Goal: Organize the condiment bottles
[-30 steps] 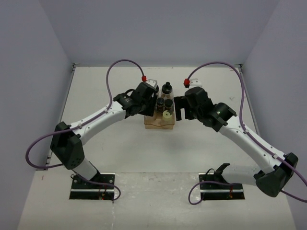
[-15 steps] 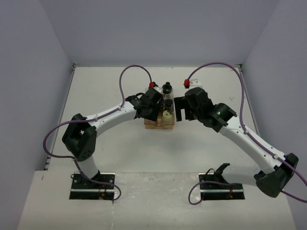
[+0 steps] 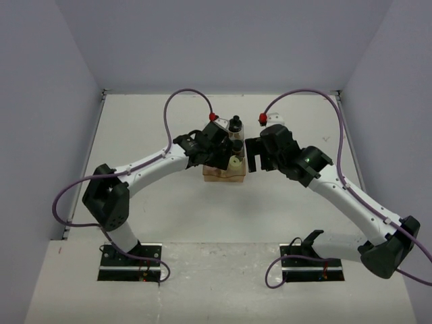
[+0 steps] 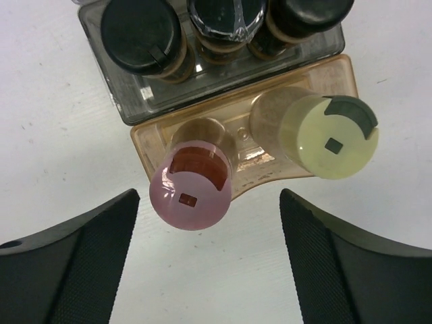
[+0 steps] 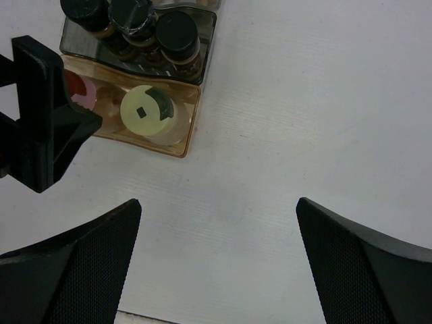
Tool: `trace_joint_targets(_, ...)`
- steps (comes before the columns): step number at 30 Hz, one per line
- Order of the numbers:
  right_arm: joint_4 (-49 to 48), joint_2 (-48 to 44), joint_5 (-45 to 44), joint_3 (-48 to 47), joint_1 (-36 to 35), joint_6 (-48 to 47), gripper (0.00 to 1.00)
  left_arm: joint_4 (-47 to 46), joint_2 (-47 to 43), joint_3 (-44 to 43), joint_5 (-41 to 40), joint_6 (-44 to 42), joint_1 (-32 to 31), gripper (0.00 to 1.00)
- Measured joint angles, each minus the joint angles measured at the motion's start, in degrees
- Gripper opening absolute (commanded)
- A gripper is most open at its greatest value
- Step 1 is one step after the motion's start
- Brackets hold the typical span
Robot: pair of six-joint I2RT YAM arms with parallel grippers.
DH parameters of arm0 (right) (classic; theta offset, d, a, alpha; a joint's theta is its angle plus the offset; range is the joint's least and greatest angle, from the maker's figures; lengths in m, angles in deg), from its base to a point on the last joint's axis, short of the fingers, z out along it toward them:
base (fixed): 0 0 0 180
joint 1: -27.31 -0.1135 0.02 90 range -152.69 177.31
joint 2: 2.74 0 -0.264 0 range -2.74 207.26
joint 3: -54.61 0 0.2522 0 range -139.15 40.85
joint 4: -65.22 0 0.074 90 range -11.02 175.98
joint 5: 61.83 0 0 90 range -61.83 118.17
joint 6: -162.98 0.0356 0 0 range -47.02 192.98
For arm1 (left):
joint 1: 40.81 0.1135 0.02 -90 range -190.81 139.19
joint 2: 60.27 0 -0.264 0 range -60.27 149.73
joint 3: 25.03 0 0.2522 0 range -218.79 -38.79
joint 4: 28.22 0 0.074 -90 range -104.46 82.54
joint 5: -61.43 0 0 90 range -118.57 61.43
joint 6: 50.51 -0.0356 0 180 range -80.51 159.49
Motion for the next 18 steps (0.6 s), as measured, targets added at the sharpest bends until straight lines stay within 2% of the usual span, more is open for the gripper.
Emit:
trace_joint_targets(1, 0.0, 0.0, 0.0, 0.0, 0.0, 0.0, 0.99, -0.1, -0.7, 0.0, -0.2, 0.1, 0.0, 0.9)
trace_joint_targets(3, 0.0, -0.1, -0.1, 0.2, 0.0, 0.0, 0.99, -0.7, -2.5, 0.4, -1.1, 0.3, -0.2, 1.0)
trace_joint_targets(9, -0.3, -5.2, -1.4, 3.2, 0.0, 1.1, 0.99, -2.0, -13.0, 6.4, -7.0, 2.2, 1.3, 1.0)
trace_joint_targets(11, -0.7, -9.9, -1.6, 5.1, 0.0, 1.8, 0.99, -2.8, -18.3, 10.0, -8.2, 3.1, 5.0, 1.0)
trace_joint_targets(16, -0.5, -21.7, -5.9, 7.7, 0.0, 3.3, 0.99, -3.3, -32.5, 19.7, -11.1, 5.0, 22.3, 1.0)
trace_joint_targets(18, 0.7, -24.4, -9.9, 7.8, 0.0, 4.9, 0.99, -1.8, -38.3, 22.1, -13.7, 5.0, 24.3, 1.0)
